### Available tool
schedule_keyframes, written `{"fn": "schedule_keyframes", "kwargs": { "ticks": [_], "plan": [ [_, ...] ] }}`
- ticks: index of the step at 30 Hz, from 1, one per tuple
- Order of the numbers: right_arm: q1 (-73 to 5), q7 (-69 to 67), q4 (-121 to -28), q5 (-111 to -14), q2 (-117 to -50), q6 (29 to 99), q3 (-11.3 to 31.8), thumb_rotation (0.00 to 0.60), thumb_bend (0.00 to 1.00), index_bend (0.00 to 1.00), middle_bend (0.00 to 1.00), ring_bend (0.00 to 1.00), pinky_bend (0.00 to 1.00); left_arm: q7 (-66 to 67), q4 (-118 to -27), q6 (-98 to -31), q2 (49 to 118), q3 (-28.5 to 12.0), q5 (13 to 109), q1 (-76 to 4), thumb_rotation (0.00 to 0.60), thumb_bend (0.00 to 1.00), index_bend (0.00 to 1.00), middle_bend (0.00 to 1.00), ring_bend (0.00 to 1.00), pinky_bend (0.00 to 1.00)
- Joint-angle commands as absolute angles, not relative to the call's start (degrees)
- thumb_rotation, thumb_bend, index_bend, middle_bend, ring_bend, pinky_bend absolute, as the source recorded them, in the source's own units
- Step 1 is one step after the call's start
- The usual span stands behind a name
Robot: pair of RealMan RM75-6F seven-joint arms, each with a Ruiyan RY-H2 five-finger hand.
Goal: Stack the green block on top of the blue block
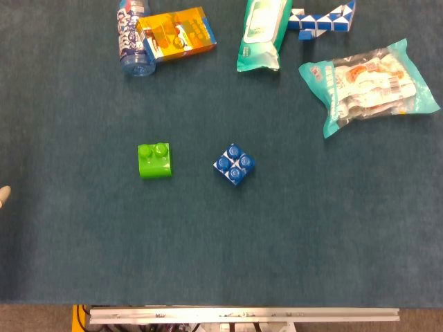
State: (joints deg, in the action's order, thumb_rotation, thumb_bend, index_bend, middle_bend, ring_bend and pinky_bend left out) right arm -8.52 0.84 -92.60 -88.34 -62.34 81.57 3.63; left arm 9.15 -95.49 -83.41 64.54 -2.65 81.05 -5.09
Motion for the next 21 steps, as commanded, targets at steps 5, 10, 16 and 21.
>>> {"fn": "schedule_keyframes", "kwargs": {
  "ticks": [5, 10, 16, 21],
  "plan": [
    [-8.98, 0.68, -92.91, -89.40, -62.13, 81.58, 3.49, 0.600, 0.14, 0.27, 0.36, 0.26, 0.39, 8.72, -95.63, -83.40, 64.21, -2.45, 81.49, -5.05, 0.600, 0.15, 0.08, 0.09, 0.10, 0.10],
    [-9.76, 0.55, -93.81, -90.46, -61.54, 81.14, 3.47, 0.600, 0.14, 0.27, 0.36, 0.26, 0.39, 8.12, -95.56, -83.78, 63.95, -2.42, 81.71, -4.80, 0.600, 0.14, 0.08, 0.09, 0.10, 0.10],
    [-12.68, 0.25, -95.94, -92.84, -60.78, 77.48, 3.00, 0.600, 0.14, 0.27, 0.37, 0.26, 0.39, 7.67, -95.60, -84.11, 63.70, -2.53, 81.84, -4.65, 0.600, 0.15, 0.08, 0.09, 0.10, 0.10],
    [-17.77, -0.88, -98.49, -95.54, -60.27, 70.12, 2.18, 0.600, 0.14, 0.27, 0.37, 0.26, 0.39, 7.45, -96.02, -84.40, 63.32, -2.48, 82.29, -4.55, 0.600, 0.15, 0.08, 0.09, 0.10, 0.10]
  ]
}}
